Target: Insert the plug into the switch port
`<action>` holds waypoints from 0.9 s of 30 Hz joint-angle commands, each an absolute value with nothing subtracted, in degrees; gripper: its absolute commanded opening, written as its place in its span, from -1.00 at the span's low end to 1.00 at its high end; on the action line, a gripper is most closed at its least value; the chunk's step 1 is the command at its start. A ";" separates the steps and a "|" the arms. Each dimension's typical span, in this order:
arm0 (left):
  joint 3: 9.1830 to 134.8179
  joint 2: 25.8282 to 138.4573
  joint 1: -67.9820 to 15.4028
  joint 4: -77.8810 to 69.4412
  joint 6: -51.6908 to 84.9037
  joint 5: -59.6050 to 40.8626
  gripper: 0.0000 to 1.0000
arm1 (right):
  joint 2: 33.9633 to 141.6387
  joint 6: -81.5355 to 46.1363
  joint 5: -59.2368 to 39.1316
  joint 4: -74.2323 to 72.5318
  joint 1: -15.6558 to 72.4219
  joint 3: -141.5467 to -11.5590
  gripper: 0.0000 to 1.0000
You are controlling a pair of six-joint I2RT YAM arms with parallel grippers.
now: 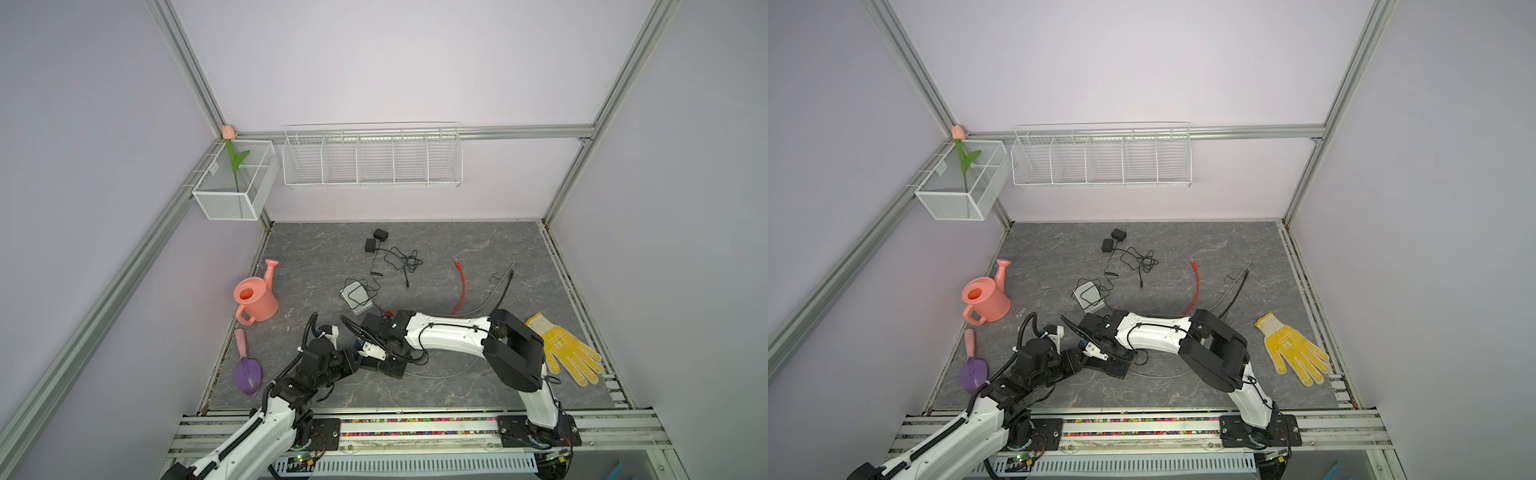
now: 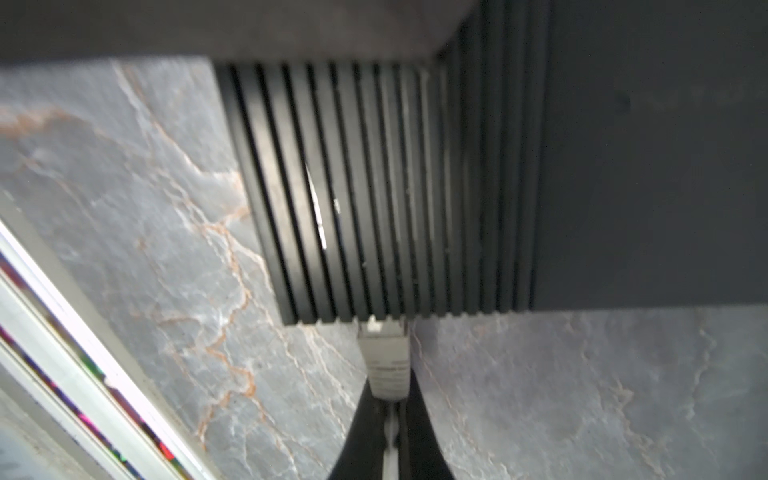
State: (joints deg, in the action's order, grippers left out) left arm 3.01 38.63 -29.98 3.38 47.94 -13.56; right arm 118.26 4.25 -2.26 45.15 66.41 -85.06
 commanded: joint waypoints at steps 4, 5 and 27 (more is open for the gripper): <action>2.81 38.92 -33.01 4.57 49.29 -24.91 -0.39 | 115.70 1.41 -8.88 12.39 65.31 -84.85 -0.87; 2.83 38.98 -33.05 4.48 49.31 -24.96 -0.39 | 115.94 1.49 -8.98 12.45 65.28 -85.17 -0.87; 3.43 42.57 -37.60 -0.32 50.71 -25.16 -0.40 | 120.28 2.45 -10.82 9.24 65.27 -87.89 -0.87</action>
State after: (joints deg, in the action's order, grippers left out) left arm 3.03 41.19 -33.21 -0.23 48.42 -7.62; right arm 117.49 1.93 -6.59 41.06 64.58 -83.13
